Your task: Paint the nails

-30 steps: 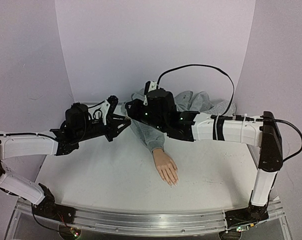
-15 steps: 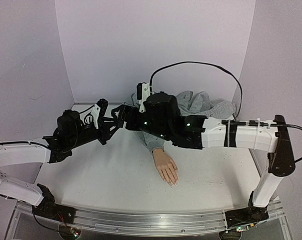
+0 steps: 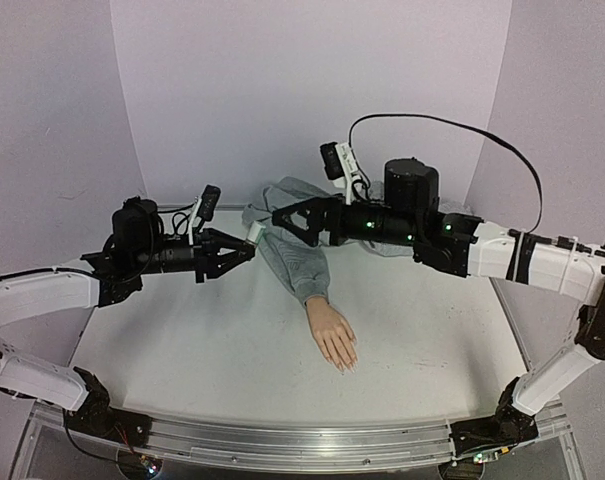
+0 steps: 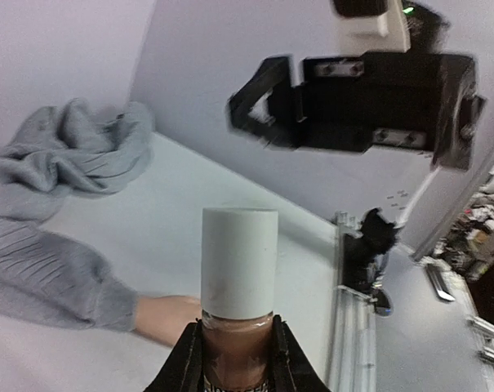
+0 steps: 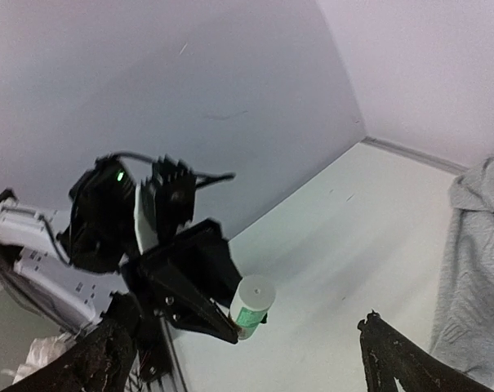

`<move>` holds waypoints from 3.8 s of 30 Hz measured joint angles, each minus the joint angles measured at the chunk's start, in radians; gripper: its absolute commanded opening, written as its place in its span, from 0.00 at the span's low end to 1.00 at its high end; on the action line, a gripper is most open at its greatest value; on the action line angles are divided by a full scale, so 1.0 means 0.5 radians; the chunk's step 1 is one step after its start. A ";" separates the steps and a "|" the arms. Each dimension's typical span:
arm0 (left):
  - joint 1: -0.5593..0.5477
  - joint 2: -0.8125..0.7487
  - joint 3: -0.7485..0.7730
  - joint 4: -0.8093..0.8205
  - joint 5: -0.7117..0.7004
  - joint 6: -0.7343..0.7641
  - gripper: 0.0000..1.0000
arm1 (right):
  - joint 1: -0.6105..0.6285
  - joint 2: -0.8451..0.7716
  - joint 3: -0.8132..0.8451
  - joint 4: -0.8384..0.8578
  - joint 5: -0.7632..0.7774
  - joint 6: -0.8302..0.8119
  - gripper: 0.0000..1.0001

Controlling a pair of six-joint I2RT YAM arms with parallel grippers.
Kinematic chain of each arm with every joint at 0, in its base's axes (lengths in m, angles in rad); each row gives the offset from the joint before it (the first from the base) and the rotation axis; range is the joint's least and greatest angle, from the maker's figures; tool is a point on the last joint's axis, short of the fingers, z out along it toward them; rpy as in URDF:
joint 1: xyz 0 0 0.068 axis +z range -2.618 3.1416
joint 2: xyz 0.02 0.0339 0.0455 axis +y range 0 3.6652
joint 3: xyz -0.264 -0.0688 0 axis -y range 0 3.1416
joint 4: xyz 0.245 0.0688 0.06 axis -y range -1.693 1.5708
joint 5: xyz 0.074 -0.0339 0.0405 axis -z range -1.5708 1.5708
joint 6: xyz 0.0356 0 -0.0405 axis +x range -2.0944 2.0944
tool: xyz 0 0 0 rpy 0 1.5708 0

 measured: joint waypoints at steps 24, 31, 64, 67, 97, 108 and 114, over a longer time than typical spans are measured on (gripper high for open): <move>-0.103 0.150 0.154 0.196 0.747 -0.276 0.00 | 0.028 0.395 -0.053 0.849 -0.889 0.354 0.14; -0.106 0.135 0.140 0.209 0.533 -0.220 0.00 | 0.038 0.397 -0.052 0.841 -0.726 0.355 0.00; -0.169 0.005 -0.100 0.069 -0.490 0.243 0.00 | 0.011 0.023 0.047 -0.053 0.258 0.089 0.98; -0.121 0.060 0.047 0.116 0.006 0.082 0.00 | -0.027 -0.033 -0.046 0.045 -0.005 0.031 0.92; -0.184 0.309 0.179 0.854 0.948 -0.585 0.00 | 0.023 0.156 -0.234 0.984 -0.951 0.242 0.25; -0.182 0.276 0.114 0.855 0.655 -0.436 0.00 | 0.028 0.183 -0.189 0.933 -0.780 0.181 0.00; -0.230 0.108 -0.070 0.700 -0.198 -0.079 0.00 | 0.183 0.244 -0.011 0.506 0.138 0.117 0.00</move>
